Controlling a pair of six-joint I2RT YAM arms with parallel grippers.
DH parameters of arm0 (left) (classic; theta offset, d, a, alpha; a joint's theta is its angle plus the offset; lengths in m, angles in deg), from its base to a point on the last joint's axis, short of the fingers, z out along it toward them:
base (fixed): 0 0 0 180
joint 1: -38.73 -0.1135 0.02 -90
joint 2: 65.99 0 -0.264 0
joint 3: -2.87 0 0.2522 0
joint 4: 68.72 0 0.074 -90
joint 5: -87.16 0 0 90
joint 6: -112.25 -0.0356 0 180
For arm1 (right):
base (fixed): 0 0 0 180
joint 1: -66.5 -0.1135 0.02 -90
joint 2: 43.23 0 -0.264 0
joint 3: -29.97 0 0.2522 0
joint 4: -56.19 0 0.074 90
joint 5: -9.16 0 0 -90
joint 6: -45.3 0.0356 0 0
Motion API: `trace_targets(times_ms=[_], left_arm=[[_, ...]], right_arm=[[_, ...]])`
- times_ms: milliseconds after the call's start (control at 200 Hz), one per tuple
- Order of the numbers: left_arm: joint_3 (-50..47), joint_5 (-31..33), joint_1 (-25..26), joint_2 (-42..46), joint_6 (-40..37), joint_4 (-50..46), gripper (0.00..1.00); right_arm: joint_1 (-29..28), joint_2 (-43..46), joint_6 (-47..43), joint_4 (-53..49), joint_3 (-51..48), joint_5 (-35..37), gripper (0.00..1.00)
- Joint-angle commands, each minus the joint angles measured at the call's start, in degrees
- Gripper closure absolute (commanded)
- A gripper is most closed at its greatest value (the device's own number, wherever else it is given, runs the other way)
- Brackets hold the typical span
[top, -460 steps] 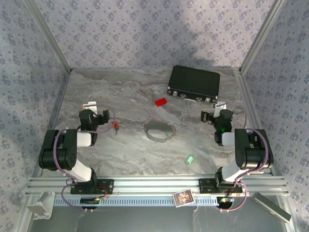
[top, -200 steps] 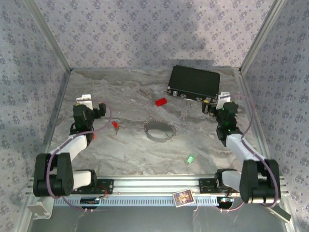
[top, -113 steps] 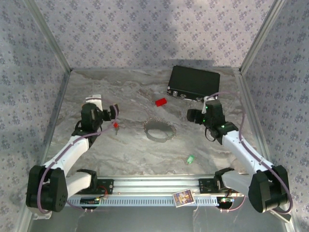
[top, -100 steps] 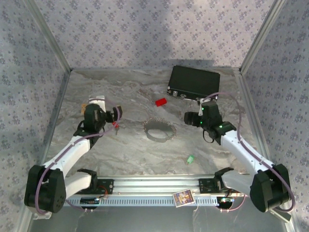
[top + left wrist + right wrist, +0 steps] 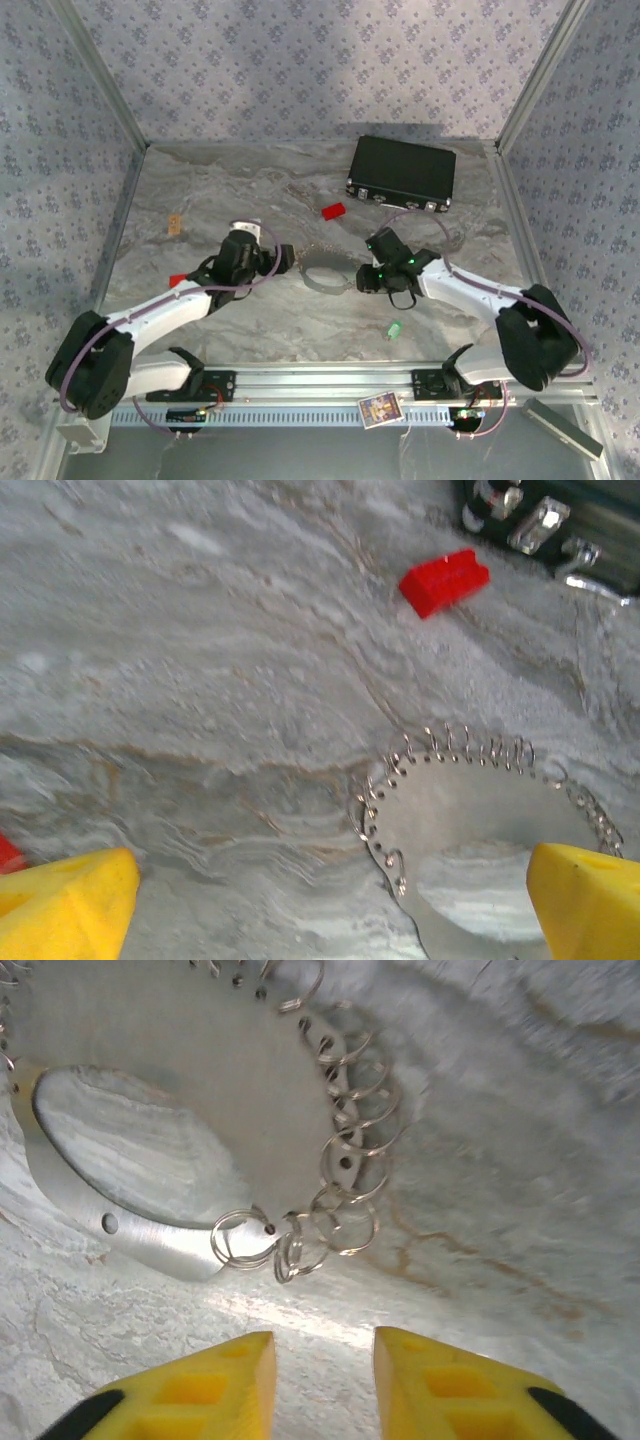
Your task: Put the keys on the keyring
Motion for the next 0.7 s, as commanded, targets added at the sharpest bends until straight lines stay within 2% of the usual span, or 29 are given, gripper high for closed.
trace_targets(times_ms=[0,270,520,694], left_arm=[[1.7,1.5,1.7,-2.2,4.0,1.3,0.01],[2.4,4.8,2.9,-4.0,6.1,1.2,0.01],[1.6,8.5,2.9,-0.9,9.1,-0.7,0.01],[-0.2,11.2,2.9,1.7,11.3,-1.0,0.00]], right_arm=[[-1.8,-2.4,2.7,1.6,2.9,-1.3,0.72],[-7.3,-9.1,2.7,-3.5,10.5,8.1,0.72],[-12.8,-17.5,2.5,-13.9,19.9,18.8,0.68],[-14.8,-22.0,4.2,-18.0,23.8,22.0,0.69]])
